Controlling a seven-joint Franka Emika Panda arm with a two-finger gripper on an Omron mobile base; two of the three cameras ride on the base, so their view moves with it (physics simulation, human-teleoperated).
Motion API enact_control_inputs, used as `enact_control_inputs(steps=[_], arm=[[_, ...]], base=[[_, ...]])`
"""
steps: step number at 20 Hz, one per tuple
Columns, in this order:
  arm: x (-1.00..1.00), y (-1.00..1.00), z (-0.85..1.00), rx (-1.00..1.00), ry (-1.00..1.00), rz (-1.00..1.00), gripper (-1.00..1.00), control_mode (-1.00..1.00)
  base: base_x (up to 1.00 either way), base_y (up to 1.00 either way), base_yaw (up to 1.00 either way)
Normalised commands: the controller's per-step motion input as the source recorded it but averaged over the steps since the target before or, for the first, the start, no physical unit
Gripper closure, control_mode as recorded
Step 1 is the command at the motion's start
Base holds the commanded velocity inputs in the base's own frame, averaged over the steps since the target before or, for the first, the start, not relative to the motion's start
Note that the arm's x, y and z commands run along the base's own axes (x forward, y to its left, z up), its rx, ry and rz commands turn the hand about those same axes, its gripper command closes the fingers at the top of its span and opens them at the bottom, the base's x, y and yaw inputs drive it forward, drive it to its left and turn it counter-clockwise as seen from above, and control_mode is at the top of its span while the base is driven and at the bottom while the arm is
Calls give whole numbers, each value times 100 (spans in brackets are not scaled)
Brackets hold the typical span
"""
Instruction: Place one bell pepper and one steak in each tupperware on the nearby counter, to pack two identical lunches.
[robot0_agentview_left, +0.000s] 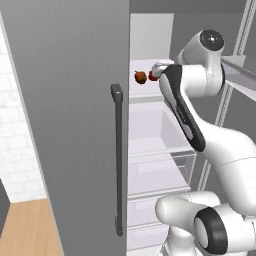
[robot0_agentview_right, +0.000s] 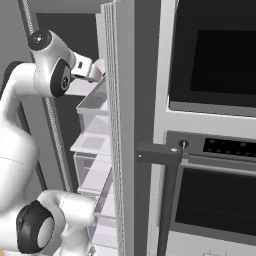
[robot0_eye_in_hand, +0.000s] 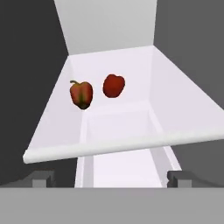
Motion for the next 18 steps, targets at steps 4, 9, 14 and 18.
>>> enact_control_inputs(steps=[4,9,14,18], arm=[[79,0,-48,-4,0,-2,-100,-100],[73,-8,-19,0,1,0,-100,-100],[70,-14,-2,0,6,0,-100,-100],[69,-3,-6,0,7,0,-100,-100]], base=[[0,0,0],[0,0,0],[0,0,0],[0,0,0]])
